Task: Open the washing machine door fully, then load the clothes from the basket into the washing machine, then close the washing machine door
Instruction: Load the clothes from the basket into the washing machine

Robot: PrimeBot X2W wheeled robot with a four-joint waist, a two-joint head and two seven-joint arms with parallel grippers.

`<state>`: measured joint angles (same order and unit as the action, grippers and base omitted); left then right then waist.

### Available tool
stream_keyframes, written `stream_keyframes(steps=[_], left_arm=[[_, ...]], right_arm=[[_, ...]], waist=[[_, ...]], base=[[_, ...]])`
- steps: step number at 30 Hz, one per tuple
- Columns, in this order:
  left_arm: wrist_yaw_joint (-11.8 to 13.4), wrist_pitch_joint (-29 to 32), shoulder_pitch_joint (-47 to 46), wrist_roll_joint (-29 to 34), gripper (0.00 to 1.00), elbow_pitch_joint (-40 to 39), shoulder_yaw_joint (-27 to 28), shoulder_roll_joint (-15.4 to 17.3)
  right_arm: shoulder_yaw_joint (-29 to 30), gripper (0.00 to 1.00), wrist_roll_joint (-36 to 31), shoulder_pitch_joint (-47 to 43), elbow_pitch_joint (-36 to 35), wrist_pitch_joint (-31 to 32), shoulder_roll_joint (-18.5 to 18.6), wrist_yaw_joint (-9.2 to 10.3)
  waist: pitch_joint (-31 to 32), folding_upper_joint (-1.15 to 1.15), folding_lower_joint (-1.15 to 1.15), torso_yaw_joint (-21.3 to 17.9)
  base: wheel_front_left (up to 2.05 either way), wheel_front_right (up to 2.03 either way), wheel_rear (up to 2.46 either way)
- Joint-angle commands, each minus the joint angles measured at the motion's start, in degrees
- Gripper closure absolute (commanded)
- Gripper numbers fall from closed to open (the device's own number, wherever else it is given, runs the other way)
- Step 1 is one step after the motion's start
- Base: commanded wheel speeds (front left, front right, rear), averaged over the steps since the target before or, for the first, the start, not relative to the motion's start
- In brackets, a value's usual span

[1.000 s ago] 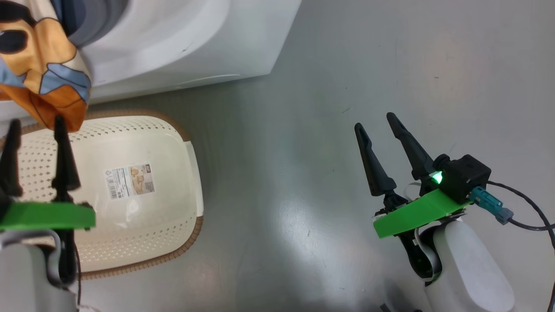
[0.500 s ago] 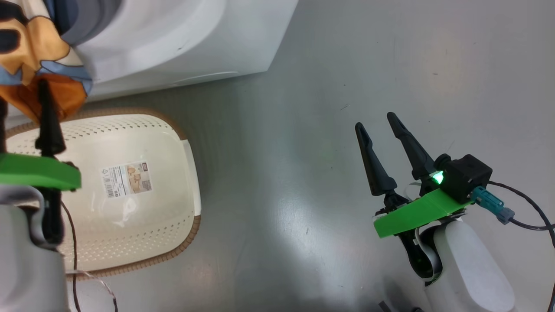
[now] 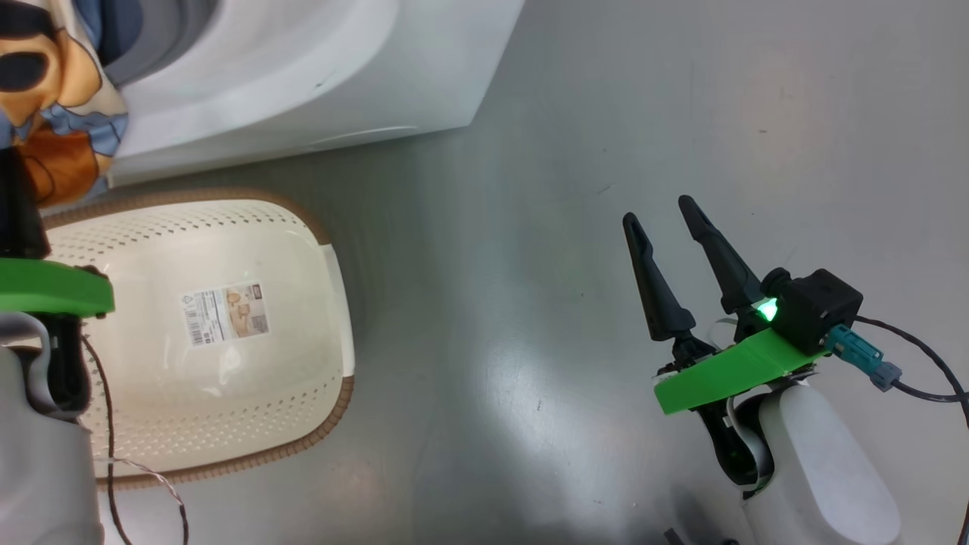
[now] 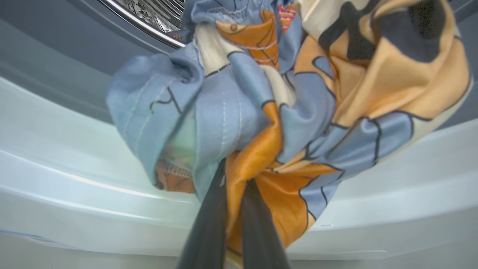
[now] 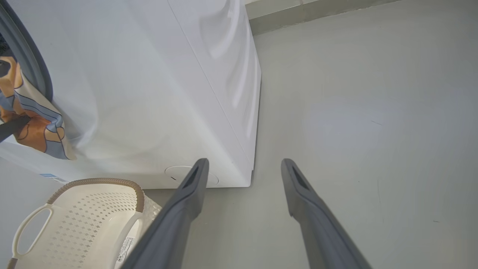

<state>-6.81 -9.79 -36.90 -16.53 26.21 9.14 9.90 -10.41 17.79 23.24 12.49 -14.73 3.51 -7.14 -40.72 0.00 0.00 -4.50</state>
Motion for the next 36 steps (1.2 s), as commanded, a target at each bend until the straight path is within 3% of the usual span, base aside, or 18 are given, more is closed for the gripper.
stream_keyframes(steps=[1, 10, 19, 30, 36], left_arm=[[0.0, -0.8, 0.2, 0.1, 1.0, -1.5, 1.4, 2.9], [1.8, -2.0, 0.7, 1.1, 1.0, -8.9, 0.5, 2.4], [2.2, 2.6, -0.2, 1.3, 1.0, -18.6, -1.2, 3.0], [1.2, 9.8, -9.8, -1.7, 1.0, -14.2, -1.6, 6.8], [0.6, 13.2, -14.8, -5.4, 1.0, -8.8, -1.4, 7.2]], right_arm=[[-1.2, 0.0, 0.2, -2.0, -1.0, -0.3, -0.6, -0.35], [-1.3, 0.0, 0.3, -2.3, -0.8, -0.3, -0.6, -0.35], [-1.9, 0.0, 1.0, -2.4, -0.8, -0.3, -0.6, -0.35], [-2.1, 0.0, 1.6, -2.1, -0.8, -0.3, -0.6, -0.35], [-2.5, 0.0, 2.0, -1.9, -0.6, -0.3, -0.6, -0.35]], waist=[[0.2, 0.0, 0.0, 0.3], [1.0, 0.0, 0.0, 1.3], [1.1, 0.0, 0.0, 0.5], [0.4, 0.0, 0.0, 0.0], [0.0, 0.0, 0.0, -0.2]], base=[[0.0, 0.0, 0.0], [0.0, 0.0, 0.0], [0.0, 0.0, 0.0], [0.0, 0.0, 0.0], [0.0, 0.0, 0.0]])
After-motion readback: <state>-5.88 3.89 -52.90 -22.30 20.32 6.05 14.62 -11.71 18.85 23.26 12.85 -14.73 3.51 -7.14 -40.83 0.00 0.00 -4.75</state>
